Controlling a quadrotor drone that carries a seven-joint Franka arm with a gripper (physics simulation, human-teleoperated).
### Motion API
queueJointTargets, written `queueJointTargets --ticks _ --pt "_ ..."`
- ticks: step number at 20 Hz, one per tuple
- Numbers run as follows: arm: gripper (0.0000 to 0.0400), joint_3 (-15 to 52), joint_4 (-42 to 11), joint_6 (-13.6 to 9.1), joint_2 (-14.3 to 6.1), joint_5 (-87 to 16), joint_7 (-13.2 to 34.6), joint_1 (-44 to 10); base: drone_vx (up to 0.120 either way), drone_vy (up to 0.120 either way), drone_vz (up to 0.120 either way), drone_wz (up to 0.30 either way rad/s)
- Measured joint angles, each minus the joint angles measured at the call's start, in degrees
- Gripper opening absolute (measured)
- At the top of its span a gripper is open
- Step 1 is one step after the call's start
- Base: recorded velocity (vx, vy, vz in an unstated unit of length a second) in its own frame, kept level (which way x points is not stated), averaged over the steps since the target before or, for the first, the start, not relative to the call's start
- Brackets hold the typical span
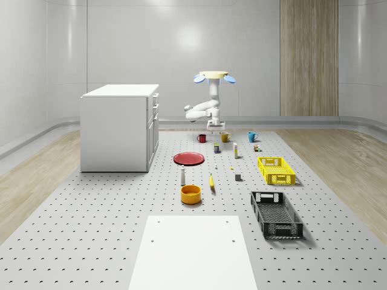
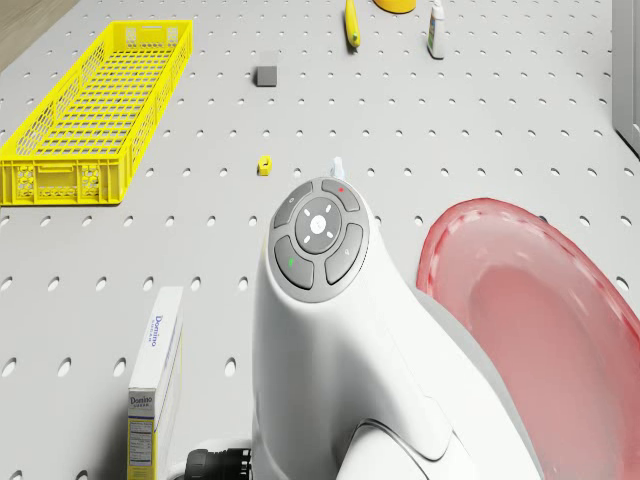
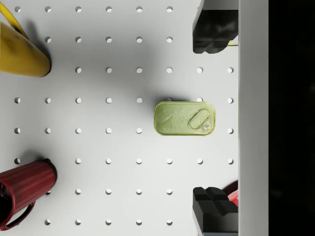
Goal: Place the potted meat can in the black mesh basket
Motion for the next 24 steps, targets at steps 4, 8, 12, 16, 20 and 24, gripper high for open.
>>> queueJointTargets --ticks 4,8,12,16,20,24 --pt "0.0400 0.3 0.1 1.0 -1.0 0.5 0.3 -0.3 0.000 0.000 -0.120 0.000" --pt "0.0400 0.6 0.1 1.9 -2.0 1.0 0.6 -0.6 0.060 0.000 -0.120 0.000" --pt "0.0400 0.8 0.2 2.8 -3.0 1.5 0.9 -0.9 0.000 0.000 -0.120 0.000" --pt "0.0400 1.0 0.3 3.7 -4.0 1.9 1.1 -1.2 0.000 0.000 -0.100 0.000" --pt "0.0400 -0.6 0.6 5.4 -5.2 0.6 1.0 -1.2 0.000 0.000 0.000 0.000" --pt "0.0400 -3.1 1.1 7.4 -6.5 -1.5 0.8 -1.2 0.000 0.000 0.000 0.000"
